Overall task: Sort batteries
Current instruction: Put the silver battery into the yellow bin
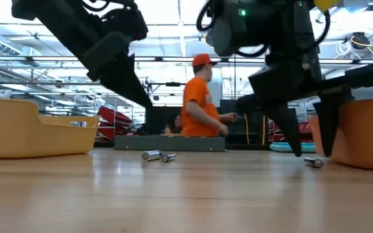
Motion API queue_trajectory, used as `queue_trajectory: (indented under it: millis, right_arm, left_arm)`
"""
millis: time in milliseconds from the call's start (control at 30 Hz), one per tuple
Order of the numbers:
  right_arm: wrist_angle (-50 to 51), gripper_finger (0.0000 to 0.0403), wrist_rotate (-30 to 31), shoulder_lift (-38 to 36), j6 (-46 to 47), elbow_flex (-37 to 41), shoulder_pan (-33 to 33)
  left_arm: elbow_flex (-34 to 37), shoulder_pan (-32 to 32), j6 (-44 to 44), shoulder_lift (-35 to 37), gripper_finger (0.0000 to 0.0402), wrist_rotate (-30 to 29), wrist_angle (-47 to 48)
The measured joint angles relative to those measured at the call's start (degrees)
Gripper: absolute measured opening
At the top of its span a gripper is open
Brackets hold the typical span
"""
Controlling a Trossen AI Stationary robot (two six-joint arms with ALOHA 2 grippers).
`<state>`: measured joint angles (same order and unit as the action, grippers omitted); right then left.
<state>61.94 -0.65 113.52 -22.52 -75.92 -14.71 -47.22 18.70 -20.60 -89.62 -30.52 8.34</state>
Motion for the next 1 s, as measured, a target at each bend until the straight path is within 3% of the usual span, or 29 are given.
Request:
queue_trajectory:
  millis: [400,733,1000]
  right_arm:
    - [-0.72,0.0160,0.64,0.37,1.15,0.33,-1.88]
    - [4.50,0.0160,1.55,-0.68,3.52,-0.07,-1.73]
    - [8.16,0.0160,5.05,-0.66,3.84,-6.31,-1.73]
  left_arm:
    - [1.61,0.59,1.63,2.82,0.0209,-0.15,1.60]
    - [1.57,0.59,3.50,3.36,0.0209,-0.08,1.97]
    - [1.57,0.57,3.10,3.36,0.0209,0.13,3.35]
